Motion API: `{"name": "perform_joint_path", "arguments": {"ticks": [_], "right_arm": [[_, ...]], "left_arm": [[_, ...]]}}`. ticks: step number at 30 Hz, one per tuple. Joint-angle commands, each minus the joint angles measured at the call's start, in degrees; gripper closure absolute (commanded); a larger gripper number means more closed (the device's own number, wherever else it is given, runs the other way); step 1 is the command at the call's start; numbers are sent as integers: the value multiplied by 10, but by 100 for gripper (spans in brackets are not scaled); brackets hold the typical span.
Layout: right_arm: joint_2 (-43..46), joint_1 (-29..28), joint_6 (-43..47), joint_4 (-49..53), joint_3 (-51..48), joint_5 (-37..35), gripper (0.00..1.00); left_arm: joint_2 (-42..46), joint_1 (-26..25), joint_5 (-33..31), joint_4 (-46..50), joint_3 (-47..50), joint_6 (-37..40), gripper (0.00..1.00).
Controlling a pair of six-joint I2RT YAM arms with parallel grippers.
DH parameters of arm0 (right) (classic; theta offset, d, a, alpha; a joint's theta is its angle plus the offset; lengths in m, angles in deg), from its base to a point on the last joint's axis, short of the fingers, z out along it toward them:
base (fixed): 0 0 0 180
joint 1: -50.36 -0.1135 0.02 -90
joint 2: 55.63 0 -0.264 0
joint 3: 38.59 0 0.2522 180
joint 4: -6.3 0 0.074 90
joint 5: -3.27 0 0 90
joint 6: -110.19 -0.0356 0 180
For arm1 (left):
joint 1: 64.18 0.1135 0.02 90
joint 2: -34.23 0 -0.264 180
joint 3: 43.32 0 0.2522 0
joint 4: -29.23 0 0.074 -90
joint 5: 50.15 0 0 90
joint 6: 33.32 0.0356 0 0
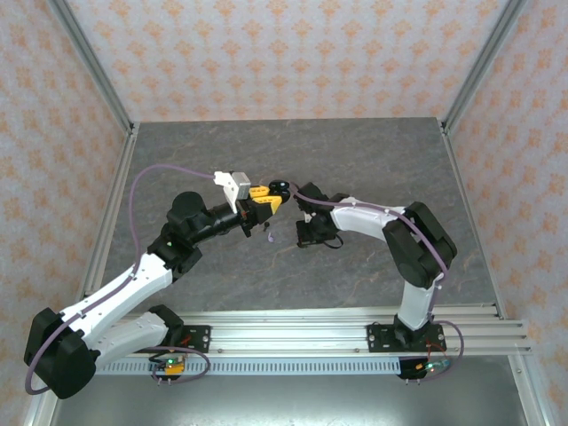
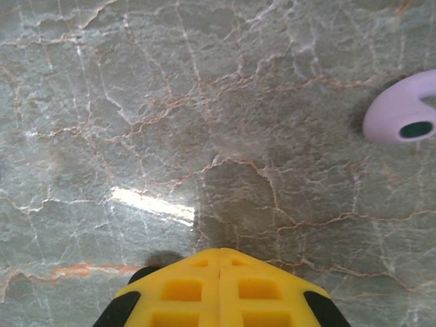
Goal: Insert wireless bluetooth earbuds into charging case
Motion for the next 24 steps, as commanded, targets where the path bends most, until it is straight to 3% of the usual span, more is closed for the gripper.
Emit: {"name": "perform_joint_path", "arguments": {"ticks": [1,14,24], "right_arm": [[14,-5,9,25,-21,36,95],[24,-5,11,38,-23,56,94],[44,-5,11,43,-19,50,88]], "left_arm": [[8,-5,-10,-1,-13,0,86],[9,-5,-12,1,-12,0,86],[13,-5,-12,5,-12,-1,86]]}}
